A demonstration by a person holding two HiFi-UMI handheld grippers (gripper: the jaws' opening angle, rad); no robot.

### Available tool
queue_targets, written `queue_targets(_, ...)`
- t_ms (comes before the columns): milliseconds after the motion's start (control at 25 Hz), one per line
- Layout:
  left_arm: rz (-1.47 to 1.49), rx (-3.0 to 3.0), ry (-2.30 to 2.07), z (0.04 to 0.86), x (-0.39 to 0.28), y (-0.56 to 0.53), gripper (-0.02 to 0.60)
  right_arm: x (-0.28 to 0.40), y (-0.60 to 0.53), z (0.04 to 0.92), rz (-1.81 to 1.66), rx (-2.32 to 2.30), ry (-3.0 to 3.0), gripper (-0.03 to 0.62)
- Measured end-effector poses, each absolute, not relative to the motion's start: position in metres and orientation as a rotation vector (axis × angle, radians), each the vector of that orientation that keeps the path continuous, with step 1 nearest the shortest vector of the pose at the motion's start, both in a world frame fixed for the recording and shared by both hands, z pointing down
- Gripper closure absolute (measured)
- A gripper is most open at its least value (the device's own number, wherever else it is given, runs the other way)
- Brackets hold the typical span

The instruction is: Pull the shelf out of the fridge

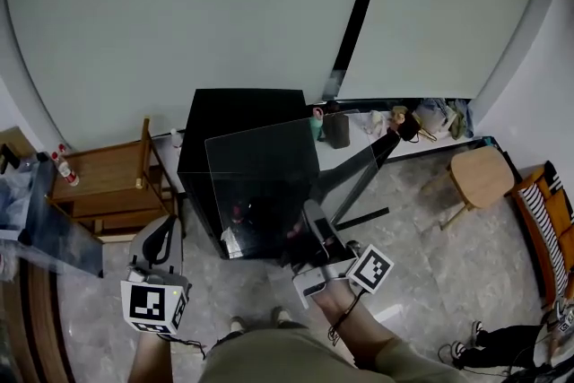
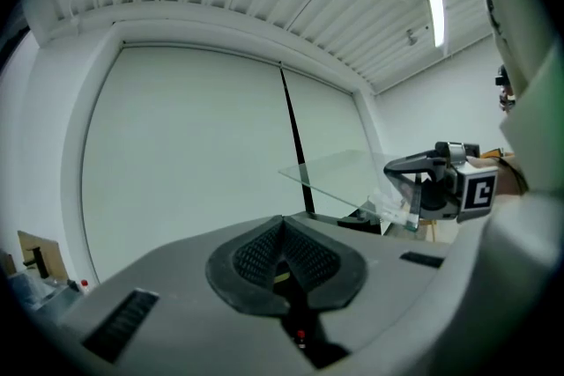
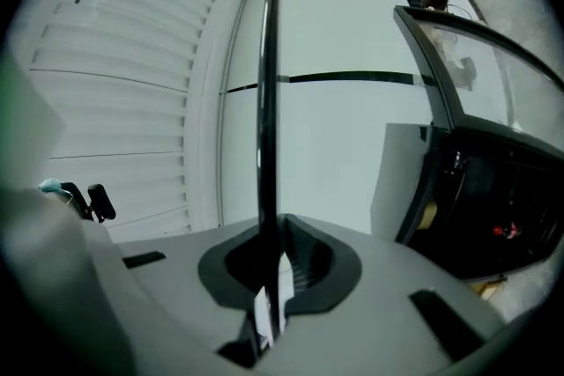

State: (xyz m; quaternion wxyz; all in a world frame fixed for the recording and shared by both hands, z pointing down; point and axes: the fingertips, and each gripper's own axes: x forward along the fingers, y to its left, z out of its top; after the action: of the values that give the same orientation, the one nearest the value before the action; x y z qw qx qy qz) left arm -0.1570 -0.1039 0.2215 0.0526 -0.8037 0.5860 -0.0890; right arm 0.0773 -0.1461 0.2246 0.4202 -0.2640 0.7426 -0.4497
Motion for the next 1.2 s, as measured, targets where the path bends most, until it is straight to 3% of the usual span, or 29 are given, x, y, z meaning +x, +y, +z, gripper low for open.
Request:
queue_targets(600,-0.209,-2.449,1.696,0.189,-0.130,-0.122,0.577,0.092,-0.180,0.148,-0.871,-0.723,1.959,0.592)
queue_targets(1200,-0.218,-2.499,1.711,0.206,-0.126,-0.130,0.575,0.092,-0.192,0.190,-0.995,-0.783,1.932,0.592)
